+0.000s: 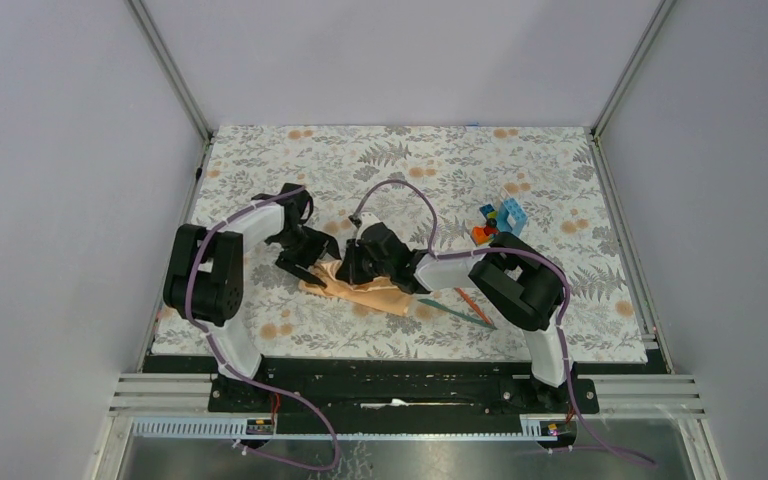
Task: Fold the napkin into a case and place the utensils inside
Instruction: Fold the 2/3-rectangle-folded napkin at the center of the board.
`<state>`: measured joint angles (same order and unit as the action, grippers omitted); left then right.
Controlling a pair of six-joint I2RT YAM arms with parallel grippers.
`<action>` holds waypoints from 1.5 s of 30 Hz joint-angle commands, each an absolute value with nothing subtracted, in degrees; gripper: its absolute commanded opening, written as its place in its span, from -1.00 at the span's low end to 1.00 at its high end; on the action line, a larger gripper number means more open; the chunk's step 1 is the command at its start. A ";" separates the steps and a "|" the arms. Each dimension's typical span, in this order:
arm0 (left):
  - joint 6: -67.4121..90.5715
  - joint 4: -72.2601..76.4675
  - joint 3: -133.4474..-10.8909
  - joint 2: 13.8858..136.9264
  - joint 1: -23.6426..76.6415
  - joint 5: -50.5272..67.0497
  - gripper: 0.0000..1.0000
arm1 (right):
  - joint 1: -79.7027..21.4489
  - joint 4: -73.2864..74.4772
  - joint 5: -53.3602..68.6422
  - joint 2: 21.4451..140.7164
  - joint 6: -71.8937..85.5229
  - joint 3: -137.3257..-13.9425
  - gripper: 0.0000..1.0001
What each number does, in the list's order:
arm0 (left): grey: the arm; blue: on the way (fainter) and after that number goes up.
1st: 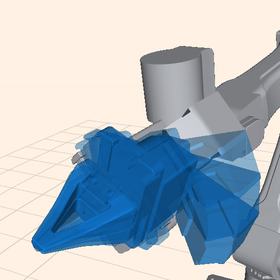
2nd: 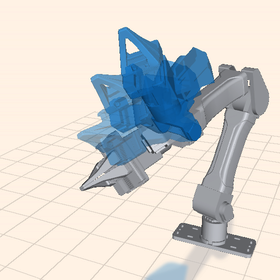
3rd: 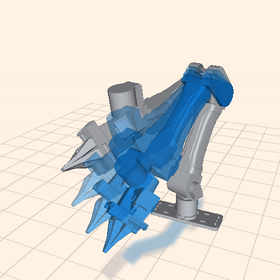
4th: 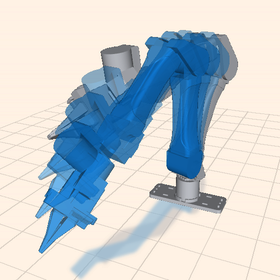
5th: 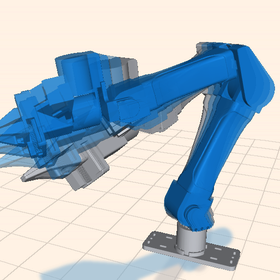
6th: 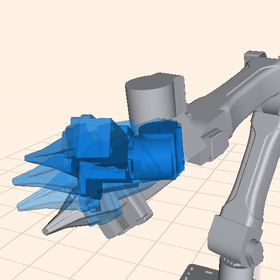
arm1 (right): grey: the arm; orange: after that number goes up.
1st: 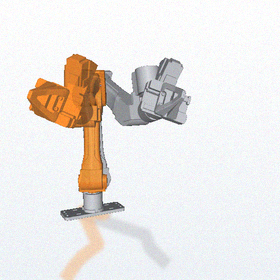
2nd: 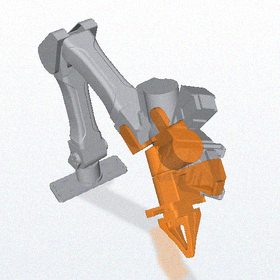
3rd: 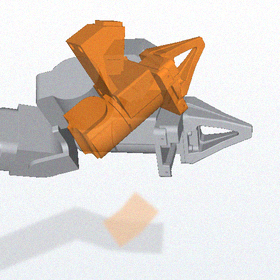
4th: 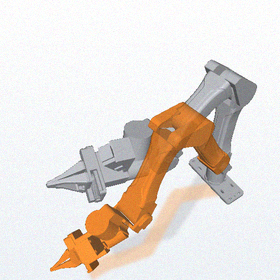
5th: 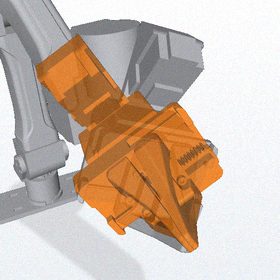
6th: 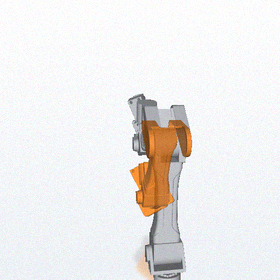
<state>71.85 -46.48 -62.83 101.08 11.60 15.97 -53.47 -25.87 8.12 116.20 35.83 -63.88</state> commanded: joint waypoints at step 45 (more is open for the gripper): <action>50.52 -47.50 -71.32 106.47 11.69 12.21 -0.96 | -50.96 -4.17 21.54 98.77 -8.92 -58.63 0.69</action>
